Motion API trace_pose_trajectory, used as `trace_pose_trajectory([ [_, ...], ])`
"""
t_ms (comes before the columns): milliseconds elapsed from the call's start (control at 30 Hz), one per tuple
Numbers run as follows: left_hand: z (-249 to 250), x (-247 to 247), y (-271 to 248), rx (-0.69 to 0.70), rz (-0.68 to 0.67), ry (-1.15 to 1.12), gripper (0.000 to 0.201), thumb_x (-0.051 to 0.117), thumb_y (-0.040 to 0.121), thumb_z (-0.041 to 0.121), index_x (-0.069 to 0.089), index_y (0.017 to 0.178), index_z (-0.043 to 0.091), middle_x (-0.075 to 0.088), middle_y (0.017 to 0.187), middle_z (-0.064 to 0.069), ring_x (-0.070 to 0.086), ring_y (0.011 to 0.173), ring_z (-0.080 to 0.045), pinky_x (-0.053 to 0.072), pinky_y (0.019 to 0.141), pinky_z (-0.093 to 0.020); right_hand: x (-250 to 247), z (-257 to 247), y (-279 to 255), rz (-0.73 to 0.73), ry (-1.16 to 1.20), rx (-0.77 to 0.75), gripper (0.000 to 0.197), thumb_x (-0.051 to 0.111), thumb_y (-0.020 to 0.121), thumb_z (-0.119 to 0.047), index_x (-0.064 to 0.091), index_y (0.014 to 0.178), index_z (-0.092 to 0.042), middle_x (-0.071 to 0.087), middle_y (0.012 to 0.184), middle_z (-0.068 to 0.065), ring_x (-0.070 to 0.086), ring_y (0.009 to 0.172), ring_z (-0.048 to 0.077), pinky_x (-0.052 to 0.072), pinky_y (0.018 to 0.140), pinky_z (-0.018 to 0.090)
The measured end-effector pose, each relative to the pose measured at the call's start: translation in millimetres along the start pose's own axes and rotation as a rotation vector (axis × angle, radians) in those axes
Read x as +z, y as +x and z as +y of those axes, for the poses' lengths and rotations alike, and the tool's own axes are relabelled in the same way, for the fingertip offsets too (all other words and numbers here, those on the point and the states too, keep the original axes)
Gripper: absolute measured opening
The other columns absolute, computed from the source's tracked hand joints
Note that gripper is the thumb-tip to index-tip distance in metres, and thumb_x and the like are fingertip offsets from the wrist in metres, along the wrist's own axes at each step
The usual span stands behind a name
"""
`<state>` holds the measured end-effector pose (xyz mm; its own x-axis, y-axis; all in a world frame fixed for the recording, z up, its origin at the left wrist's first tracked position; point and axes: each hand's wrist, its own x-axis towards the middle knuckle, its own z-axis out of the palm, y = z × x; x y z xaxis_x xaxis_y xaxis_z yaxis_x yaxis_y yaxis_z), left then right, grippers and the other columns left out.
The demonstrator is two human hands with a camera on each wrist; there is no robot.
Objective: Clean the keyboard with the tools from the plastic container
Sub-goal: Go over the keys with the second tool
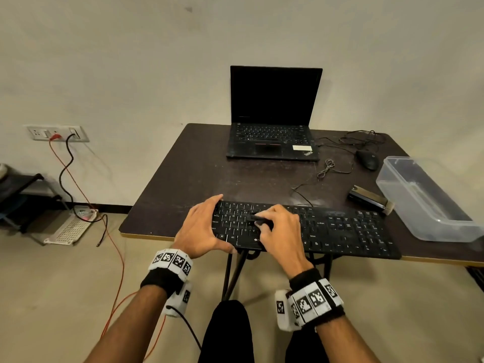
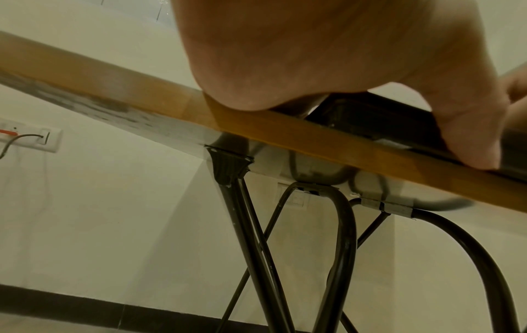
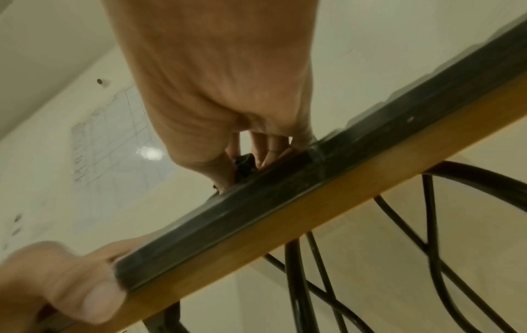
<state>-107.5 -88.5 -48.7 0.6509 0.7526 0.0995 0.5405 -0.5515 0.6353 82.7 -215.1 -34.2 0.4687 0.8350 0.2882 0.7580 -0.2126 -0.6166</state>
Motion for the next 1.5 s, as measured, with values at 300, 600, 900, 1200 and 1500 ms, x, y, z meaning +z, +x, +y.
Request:
trace_pose_trajectory([
  [300,-2,2,1,0.005,0.003,-0.001,0.141,0.094,0.040,0.062,0.024,0.158,0.032,0.044,0.147,0.012,0.034,0.140,-0.020,0.035,0.118,-0.051,-3,-6,-21,-0.054,0.025,-0.038,0.034,0.066,0.096,-0.005,0.080,0.117,-0.027,0.058,0.103,-0.012,0.046,0.089,0.002,0.034,0.096,0.030],
  [600,-6,4,3,0.007,0.004,0.004,0.142,0.093,0.037,0.068,0.026,0.157,0.032,0.046,0.143,0.014,0.038,0.139,-0.020,0.037,0.118,-0.051,1,-7,-37,-0.063,0.061,-0.084,0.036,0.068,0.091,-0.002,0.082,0.111,-0.028,0.059,0.099,-0.013,0.050,0.088,0.005,0.028,0.084,0.024],
  [900,-6,4,4,0.044,0.015,0.004,0.138,0.092,0.040,0.069,0.028,0.156,0.030,0.049,0.141,0.014,0.043,0.136,-0.019,0.038,0.118,-0.050,25,-20,-51,-0.047,0.050,-0.209,0.036,0.065,0.085,-0.002,0.082,0.106,-0.026,0.057,0.098,-0.013,0.052,0.086,0.009,0.030,0.082,0.028],
  [1200,-4,3,3,0.011,0.001,0.004,0.141,0.092,0.038,0.068,0.026,0.157,0.031,0.045,0.144,0.014,0.036,0.139,-0.020,0.036,0.118,-0.051,9,6,-52,0.067,0.064,-0.188,0.040,0.067,0.083,0.003,0.082,0.103,-0.028,0.059,0.096,-0.013,0.050,0.083,0.006,0.032,0.083,0.025],
  [1500,-4,4,3,0.007,0.007,0.001,0.141,0.094,0.038,0.065,0.026,0.157,0.032,0.045,0.142,0.016,0.038,0.138,-0.020,0.038,0.117,-0.051,-1,10,-37,0.026,0.028,-0.122,0.034,0.068,0.090,-0.002,0.082,0.108,-0.028,0.058,0.097,-0.016,0.054,0.087,0.005,0.028,0.086,0.019],
])
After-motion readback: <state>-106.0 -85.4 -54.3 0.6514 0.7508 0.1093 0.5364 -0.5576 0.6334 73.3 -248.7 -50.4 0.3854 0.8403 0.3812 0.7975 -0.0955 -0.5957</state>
